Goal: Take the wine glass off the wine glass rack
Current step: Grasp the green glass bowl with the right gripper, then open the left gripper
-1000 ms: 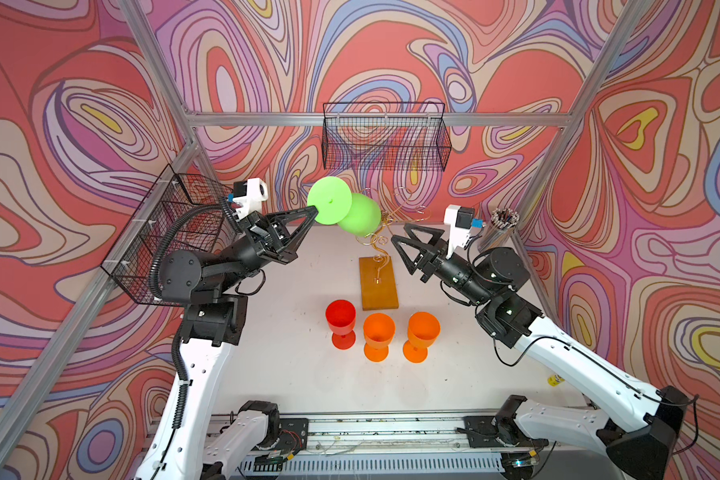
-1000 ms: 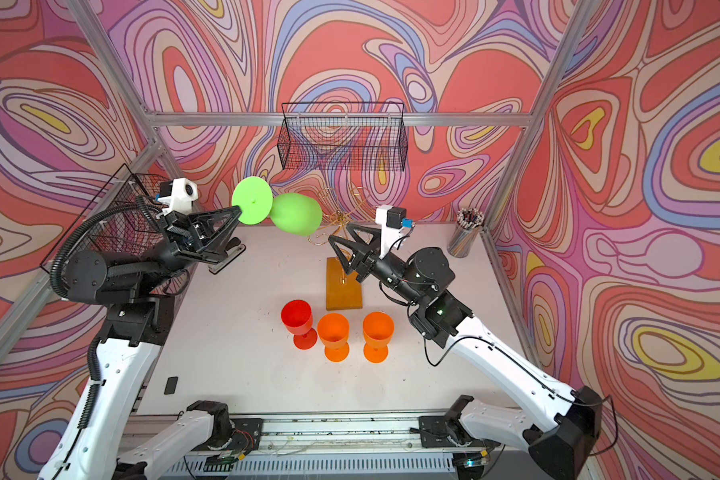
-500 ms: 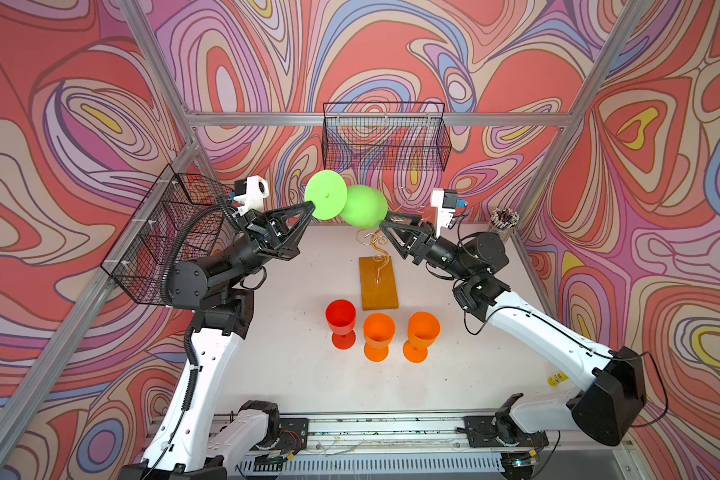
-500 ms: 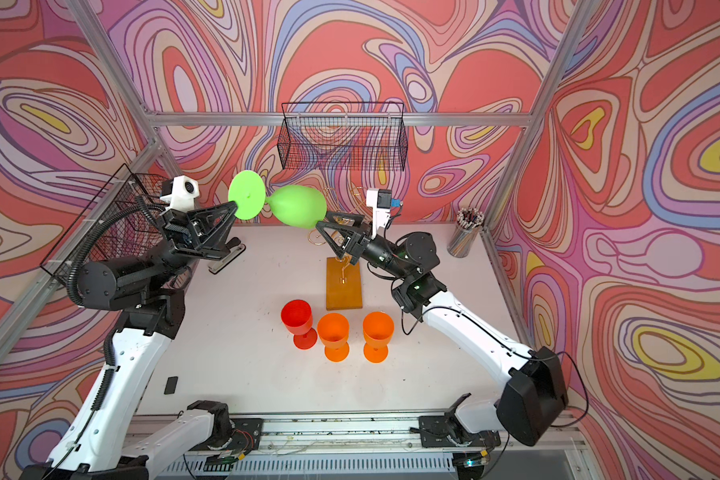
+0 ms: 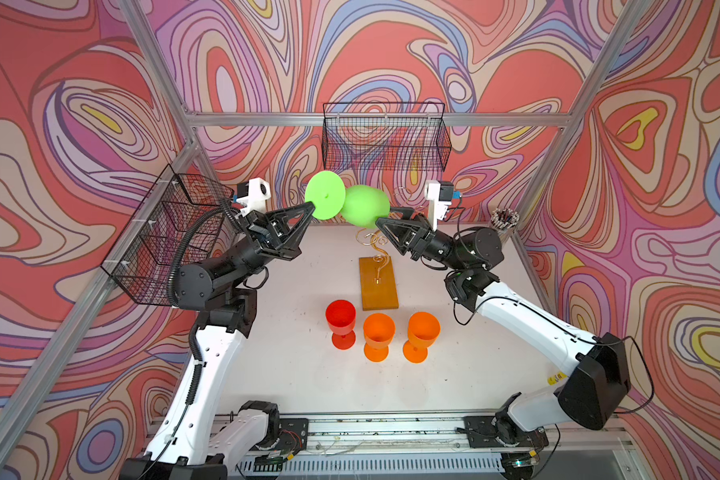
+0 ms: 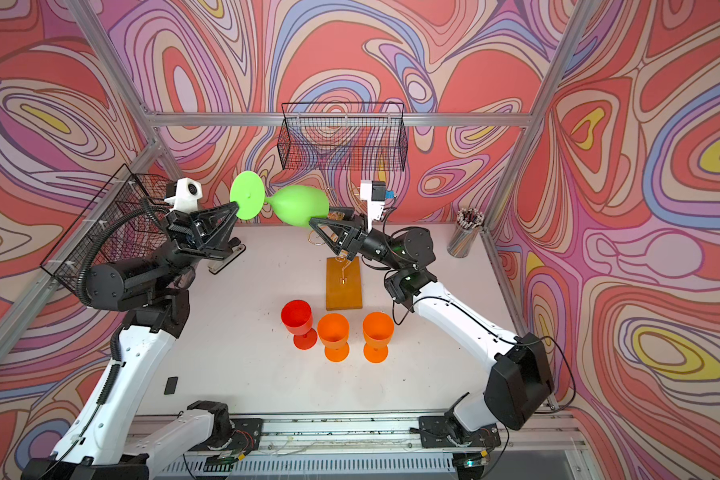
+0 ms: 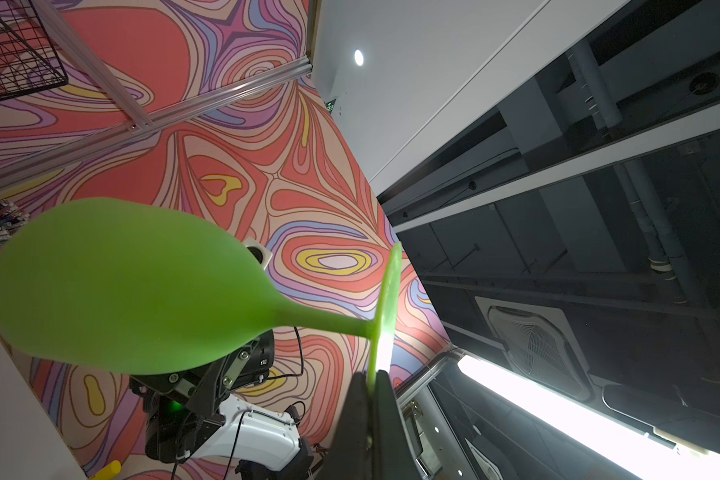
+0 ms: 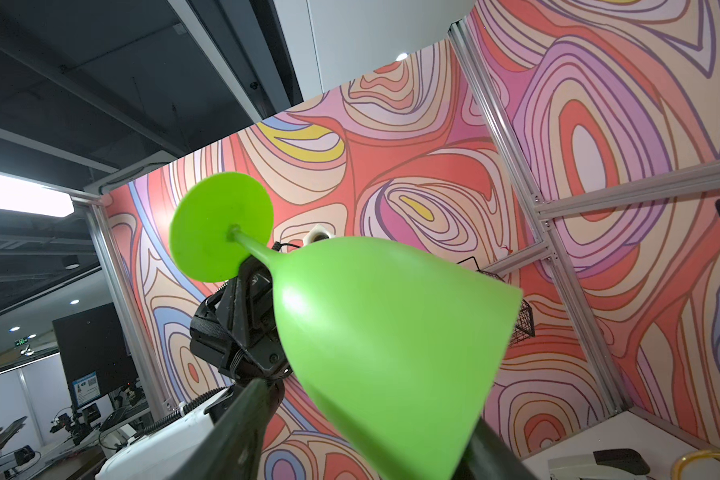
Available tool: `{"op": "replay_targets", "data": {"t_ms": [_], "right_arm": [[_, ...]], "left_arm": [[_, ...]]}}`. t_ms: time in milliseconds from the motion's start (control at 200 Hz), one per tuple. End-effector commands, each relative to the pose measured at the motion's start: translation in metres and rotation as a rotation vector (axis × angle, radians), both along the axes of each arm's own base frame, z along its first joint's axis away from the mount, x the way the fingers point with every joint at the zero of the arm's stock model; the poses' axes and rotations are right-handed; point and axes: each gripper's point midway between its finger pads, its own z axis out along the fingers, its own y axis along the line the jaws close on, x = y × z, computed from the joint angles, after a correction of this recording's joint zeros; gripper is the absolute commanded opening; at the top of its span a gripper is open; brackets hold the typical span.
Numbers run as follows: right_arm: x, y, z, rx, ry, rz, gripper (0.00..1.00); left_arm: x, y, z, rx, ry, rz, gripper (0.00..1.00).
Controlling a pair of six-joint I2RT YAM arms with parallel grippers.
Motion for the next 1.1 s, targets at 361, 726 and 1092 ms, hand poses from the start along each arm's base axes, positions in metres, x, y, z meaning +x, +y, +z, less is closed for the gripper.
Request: {"op": "replay_targets", "data": {"t_ms": [361, 726, 1092], "right_arm": [[-0.027, 0.003, 0.009, 0.029, -0.133, 0.161, 0.48], [-0.035, -0.002, 0.017, 0.072, -0.222, 0.179, 0.06], [-0.036, -0.014, 0.025, 0.081, -0.241, 0.138, 0.00]], "left_arm": [[0.001, 0.004, 0.004, -0.039, -0.040, -0.009, 0.00], [0.011, 0.004, -0.006, -0.065, -0.015, -0.022, 0.00], [0.021, 0.005, -0.028, -0.075, -0.008, -0.018, 0.56]]}}
